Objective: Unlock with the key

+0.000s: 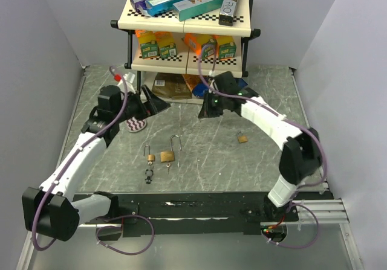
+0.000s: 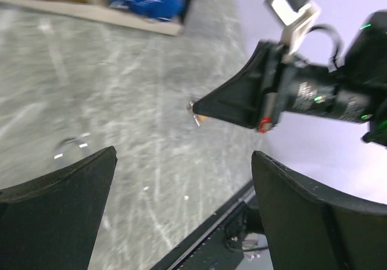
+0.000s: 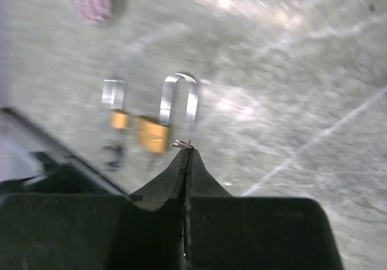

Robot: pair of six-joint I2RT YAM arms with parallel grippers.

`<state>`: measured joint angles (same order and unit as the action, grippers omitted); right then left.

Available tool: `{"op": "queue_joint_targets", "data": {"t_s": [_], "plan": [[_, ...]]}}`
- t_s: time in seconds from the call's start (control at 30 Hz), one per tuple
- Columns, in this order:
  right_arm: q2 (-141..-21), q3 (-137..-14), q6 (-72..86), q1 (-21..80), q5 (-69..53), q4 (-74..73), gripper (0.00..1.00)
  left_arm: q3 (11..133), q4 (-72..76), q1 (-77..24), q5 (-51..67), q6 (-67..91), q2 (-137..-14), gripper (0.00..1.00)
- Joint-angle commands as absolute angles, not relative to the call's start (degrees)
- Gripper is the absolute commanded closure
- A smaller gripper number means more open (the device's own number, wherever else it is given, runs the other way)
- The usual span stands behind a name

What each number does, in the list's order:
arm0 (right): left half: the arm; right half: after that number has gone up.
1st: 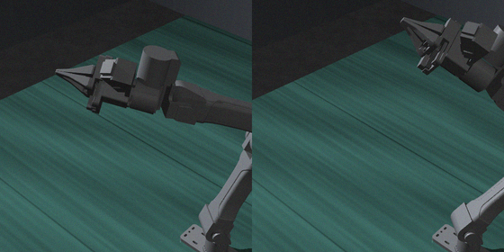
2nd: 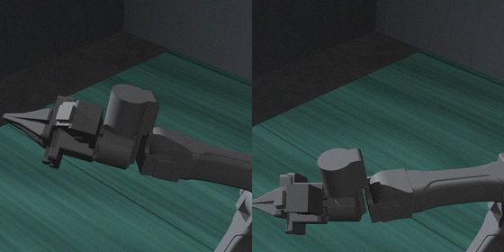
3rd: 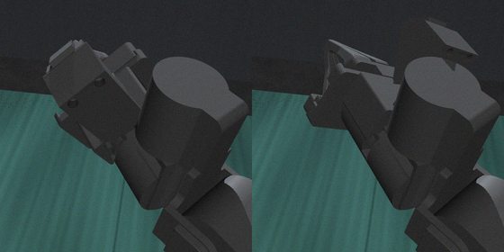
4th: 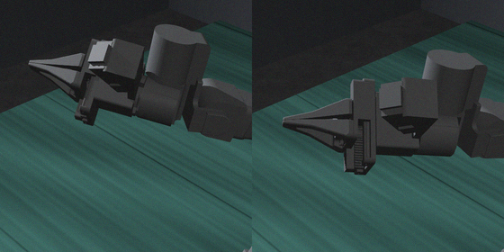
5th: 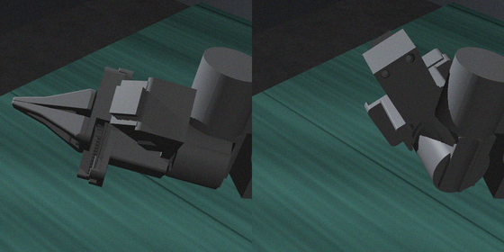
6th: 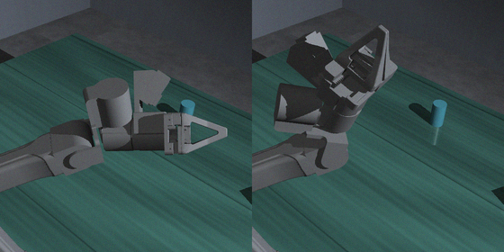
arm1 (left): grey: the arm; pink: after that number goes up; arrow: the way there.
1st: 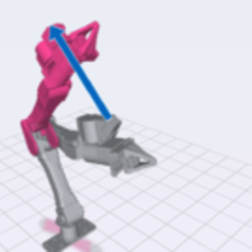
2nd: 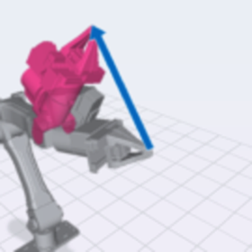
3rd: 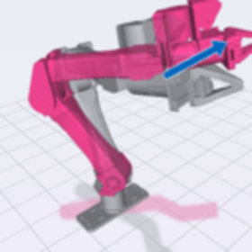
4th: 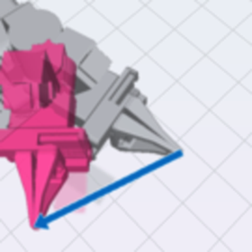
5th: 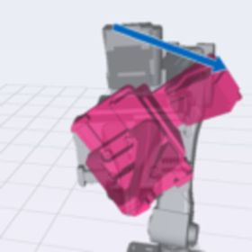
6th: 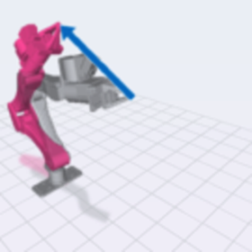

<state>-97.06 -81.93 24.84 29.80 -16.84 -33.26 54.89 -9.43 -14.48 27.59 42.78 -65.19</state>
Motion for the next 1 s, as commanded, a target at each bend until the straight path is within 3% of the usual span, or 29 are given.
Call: {"op": "queue_joint_targets", "data": {"t_s": [0.0,0.27,0.63,0.97], "plan": [[-88.69,-79.02,29.61,28.83,-24.78,-26.03,1.0,56.87,-0.44,-19.5,29.28,46.4,-67.06,0.03],[-77.0,-77.52,33.74,24.61,-26.36,-24.61,1.0,53.35,19.93,-24.17,31.29,59.4,-68.9,0.02],[-68.91,-71.37,45.07,19.78,-37.08,-8.81,1.0,53.35,45.23,-30.76,34.54,71.71,-76.1,0.1],[-65.74,-66.1,50.71,19.25,-39.29,-0.27,1.0,54.58,50.27,-34.72,35.33,75.67,-79.63,0.26]]}}
